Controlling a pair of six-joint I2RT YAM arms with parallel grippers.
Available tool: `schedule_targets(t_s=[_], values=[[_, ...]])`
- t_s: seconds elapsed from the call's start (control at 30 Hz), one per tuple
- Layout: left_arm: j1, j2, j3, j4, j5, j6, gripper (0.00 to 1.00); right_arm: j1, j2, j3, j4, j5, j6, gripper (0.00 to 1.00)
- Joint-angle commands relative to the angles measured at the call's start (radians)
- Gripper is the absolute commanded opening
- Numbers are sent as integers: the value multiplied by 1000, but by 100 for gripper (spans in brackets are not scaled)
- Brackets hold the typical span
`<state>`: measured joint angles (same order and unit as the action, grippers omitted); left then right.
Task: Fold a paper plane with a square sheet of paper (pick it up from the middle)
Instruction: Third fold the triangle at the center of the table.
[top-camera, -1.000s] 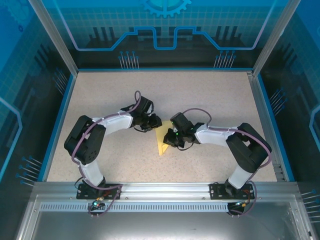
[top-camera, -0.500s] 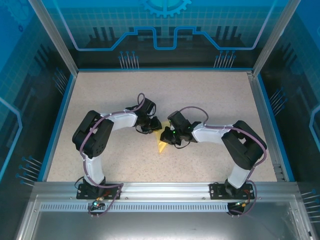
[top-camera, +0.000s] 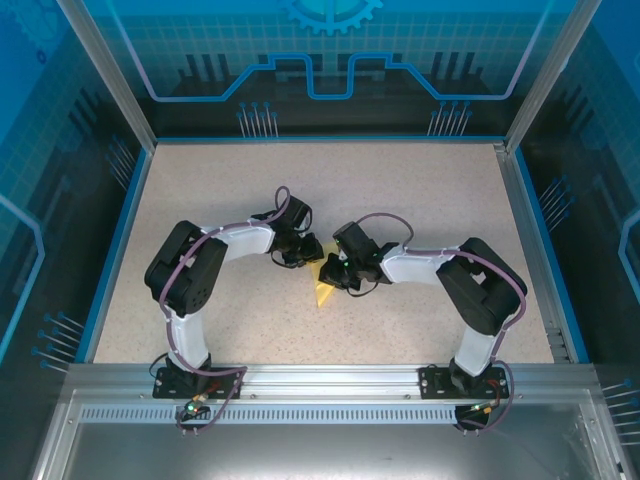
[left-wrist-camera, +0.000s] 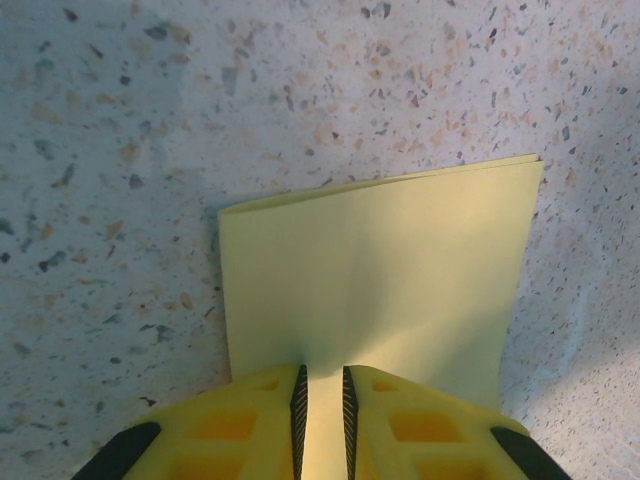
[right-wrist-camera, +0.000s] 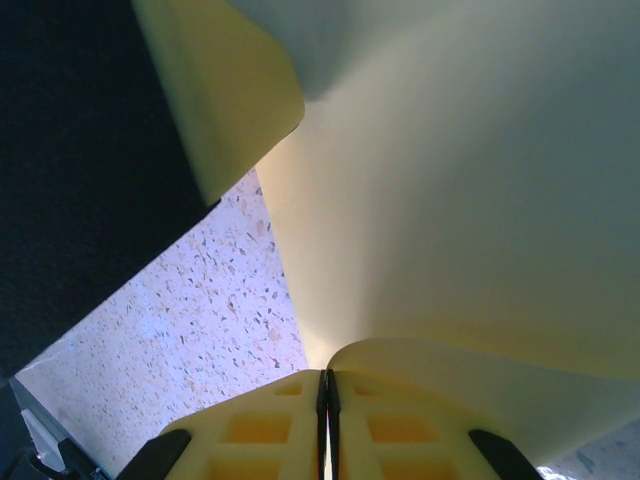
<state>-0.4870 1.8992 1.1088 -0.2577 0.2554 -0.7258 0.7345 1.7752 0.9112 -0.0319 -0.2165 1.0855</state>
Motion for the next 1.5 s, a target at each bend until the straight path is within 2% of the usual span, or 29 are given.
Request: schedule_targets(t_s=[0.0, 1.47], values=[[1, 11, 9, -26, 0, 20, 22, 13, 31, 29, 13, 12, -19, 11], [-4, 2, 9, -31, 12, 25, 23, 11, 59, 59, -47, -6, -98, 12]])
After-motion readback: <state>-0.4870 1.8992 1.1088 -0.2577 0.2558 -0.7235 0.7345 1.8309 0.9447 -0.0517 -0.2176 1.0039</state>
